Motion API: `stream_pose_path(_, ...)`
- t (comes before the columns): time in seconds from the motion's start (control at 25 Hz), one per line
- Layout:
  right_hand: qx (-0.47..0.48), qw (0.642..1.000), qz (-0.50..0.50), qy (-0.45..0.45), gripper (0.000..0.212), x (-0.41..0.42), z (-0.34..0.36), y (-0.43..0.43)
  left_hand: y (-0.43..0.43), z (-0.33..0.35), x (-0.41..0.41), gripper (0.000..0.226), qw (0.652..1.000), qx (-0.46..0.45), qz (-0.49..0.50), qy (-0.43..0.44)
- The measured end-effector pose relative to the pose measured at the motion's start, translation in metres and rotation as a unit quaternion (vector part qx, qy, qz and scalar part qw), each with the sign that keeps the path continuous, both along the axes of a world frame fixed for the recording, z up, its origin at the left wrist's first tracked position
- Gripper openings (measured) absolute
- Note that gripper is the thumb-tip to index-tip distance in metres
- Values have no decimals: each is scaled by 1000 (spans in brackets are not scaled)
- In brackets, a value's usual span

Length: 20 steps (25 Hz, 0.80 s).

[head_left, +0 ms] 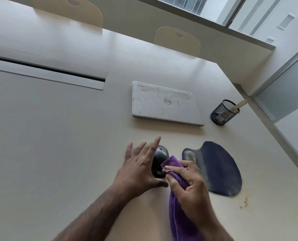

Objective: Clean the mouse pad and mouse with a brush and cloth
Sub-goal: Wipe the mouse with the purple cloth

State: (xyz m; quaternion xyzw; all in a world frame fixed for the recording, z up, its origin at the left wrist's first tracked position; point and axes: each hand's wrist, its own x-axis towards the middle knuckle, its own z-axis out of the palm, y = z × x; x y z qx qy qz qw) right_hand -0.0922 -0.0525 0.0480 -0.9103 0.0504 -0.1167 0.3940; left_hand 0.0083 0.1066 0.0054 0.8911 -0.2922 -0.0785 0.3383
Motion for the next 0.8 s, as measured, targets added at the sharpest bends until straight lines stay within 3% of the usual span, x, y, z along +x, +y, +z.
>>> stream_pose_path(0.2,170,984,-42,26,30,-7,6,-19,-3,1,6,134,1000,1,-12,-8)
stream_pose_path(0.36,253,960,-111,44,35,-12,5,-27,0,1,8,131,1000,-10,-13,-11)
stream_pose_path(0.56,270,950,-154,29,14,-8,6,-31,5,3,9,133,999,12,-31,-24)
stream_pose_path(0.8,277,948,-155,26,21,-2,6,-30,11,4,6,131,998,-6,-28,-53)
